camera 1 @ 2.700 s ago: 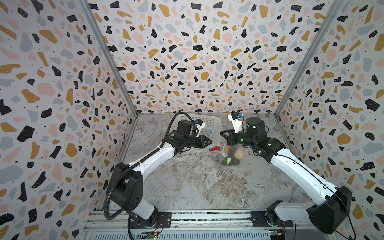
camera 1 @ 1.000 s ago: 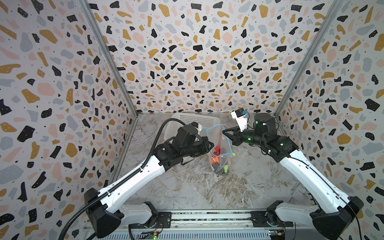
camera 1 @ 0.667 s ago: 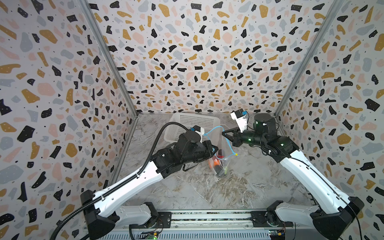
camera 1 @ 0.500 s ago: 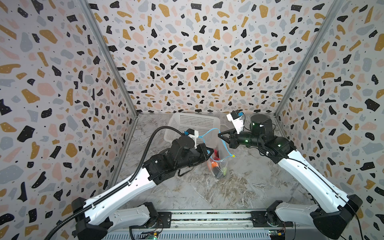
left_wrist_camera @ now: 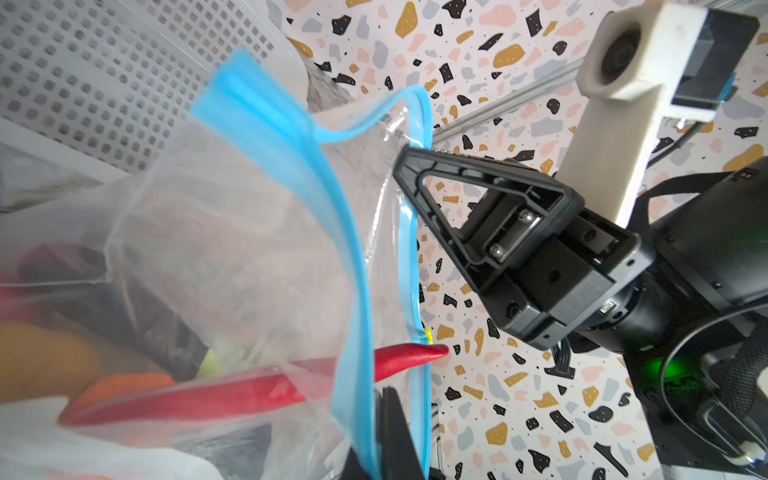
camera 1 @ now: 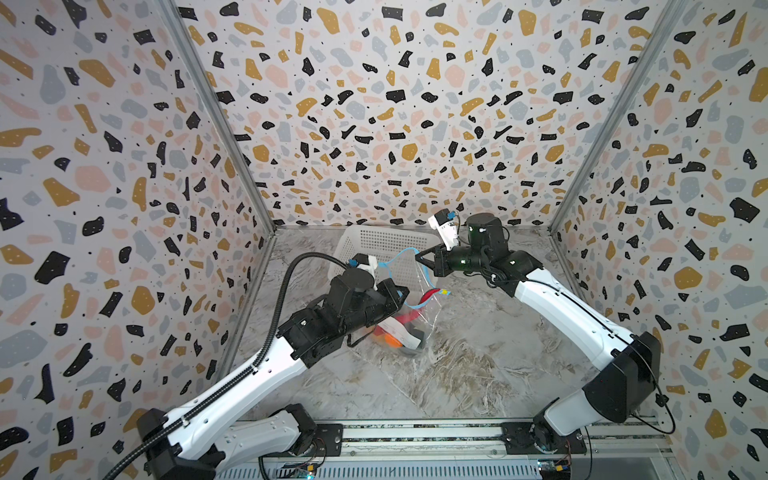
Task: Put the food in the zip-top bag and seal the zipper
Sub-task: 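Hold the bag with the left gripper while the right gripper releases the zipper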
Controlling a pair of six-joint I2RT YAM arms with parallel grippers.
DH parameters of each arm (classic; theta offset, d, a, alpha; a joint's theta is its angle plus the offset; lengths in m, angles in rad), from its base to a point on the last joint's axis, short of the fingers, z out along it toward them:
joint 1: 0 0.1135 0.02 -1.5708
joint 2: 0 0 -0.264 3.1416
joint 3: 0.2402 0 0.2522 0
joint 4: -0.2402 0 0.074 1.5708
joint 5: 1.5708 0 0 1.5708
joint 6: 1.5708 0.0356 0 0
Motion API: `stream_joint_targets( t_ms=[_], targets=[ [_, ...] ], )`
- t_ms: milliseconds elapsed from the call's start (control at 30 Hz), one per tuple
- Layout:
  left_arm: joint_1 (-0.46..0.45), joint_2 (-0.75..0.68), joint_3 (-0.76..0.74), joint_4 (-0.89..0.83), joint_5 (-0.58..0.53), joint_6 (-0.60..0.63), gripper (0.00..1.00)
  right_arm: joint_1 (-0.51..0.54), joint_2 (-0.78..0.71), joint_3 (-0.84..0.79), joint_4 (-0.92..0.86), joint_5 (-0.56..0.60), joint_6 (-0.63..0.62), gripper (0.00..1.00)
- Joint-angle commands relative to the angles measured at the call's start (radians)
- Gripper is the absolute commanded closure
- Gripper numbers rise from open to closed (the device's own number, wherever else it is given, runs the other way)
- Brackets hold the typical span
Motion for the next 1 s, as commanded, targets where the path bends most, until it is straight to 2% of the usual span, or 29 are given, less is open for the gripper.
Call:
stream_joint_targets(
  t_ms=[0, 333, 567, 600, 700, 833, 967],
  targets=[
    [0.059, 0.051, 0.030, 0.087, 0.078, 0.069, 1.00, -0.024, 0.028, 0.101, 0.037, -0.024, -0.014, 1.00],
    [0.174, 0.235, 0.150, 0.145, 0.178, 0.143, 1.00, -0.083, 0.210, 0.336, -0.007, -0.070, -0.042, 1.00],
    [0.176, 0.222, 0.133, 0.157, 0.205, 0.114, 1.00, -0.083, 0.184, 0.313, 0.024, -0.159, -0.048, 1.00],
    [0.176, 0.209, 0.123, 0.165, 0.200, 0.103, 1.00, -0.082, 0.161, 0.297, 0.038, -0.173, -0.051, 0.95],
    [0.176, 0.182, 0.107, 0.185, 0.188, 0.082, 1.00, -0.115, 0.067, 0.221, 0.110, -0.235, -0.052, 0.65],
    [0.176, 0.169, 0.085, 0.225, 0.174, 0.066, 1.00, -0.212, -0.129, -0.029, 0.317, -0.342, -0.025, 0.32],
    [0.176, 0.169, 0.054, 0.276, 0.183, 0.040, 1.00, -0.304, -0.357, -0.393, 0.590, -0.417, -0.018, 0.21]
  ],
)
